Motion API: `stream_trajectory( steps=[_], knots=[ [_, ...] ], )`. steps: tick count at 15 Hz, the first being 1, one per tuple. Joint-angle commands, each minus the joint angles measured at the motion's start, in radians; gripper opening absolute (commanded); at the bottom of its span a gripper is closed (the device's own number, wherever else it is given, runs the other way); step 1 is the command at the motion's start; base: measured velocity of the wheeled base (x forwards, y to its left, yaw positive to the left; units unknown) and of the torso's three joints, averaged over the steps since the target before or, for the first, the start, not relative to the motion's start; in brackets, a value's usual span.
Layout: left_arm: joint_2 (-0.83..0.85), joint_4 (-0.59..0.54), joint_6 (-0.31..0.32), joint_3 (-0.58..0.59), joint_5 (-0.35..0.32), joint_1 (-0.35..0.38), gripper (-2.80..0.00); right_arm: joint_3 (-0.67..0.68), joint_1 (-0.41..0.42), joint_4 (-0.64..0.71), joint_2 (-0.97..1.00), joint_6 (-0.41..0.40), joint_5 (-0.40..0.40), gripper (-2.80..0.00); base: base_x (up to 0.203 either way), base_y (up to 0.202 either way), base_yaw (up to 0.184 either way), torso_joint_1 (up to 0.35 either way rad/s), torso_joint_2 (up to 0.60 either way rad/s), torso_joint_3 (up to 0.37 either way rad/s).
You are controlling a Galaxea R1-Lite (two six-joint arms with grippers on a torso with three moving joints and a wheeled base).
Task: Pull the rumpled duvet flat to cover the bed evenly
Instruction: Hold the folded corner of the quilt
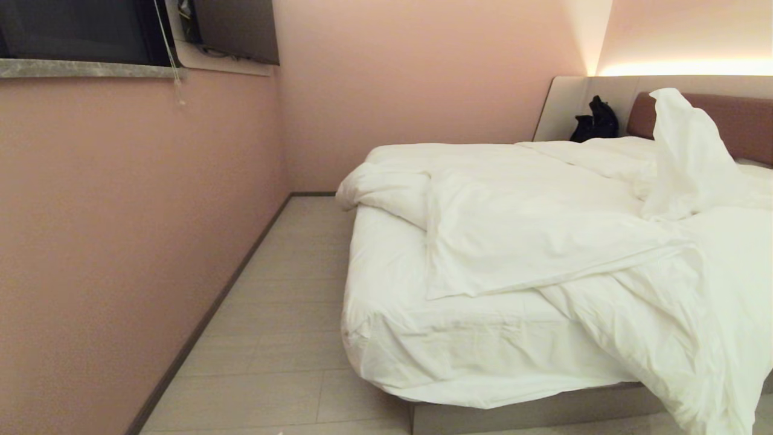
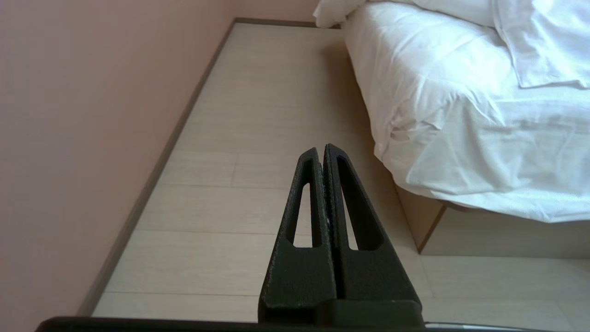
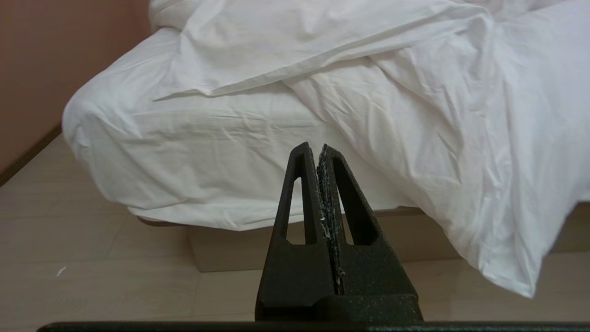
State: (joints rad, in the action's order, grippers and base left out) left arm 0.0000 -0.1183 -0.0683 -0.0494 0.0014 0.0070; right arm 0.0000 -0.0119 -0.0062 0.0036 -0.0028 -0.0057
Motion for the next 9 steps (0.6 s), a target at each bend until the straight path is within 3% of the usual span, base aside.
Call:
stream_trajectory(
  steps=[1,9],
  knots=[
    [0.0,-0.001,0.001,0.0,0.0,0.001,-2.8,0.0,-0.002,-0.001,-0.001,0.0,0.0,-2.8,0.002,-0.054,0.01,0.002,0.0,0.0],
    [0.0,-0.001,-0.001,0.0,0.0,0.001,-2.8,0.0,-0.002,-0.001,-0.001,0.0,0.0,-2.8,0.0,-0.181,0.0,0.001,0.0,0.002]
  ],
)
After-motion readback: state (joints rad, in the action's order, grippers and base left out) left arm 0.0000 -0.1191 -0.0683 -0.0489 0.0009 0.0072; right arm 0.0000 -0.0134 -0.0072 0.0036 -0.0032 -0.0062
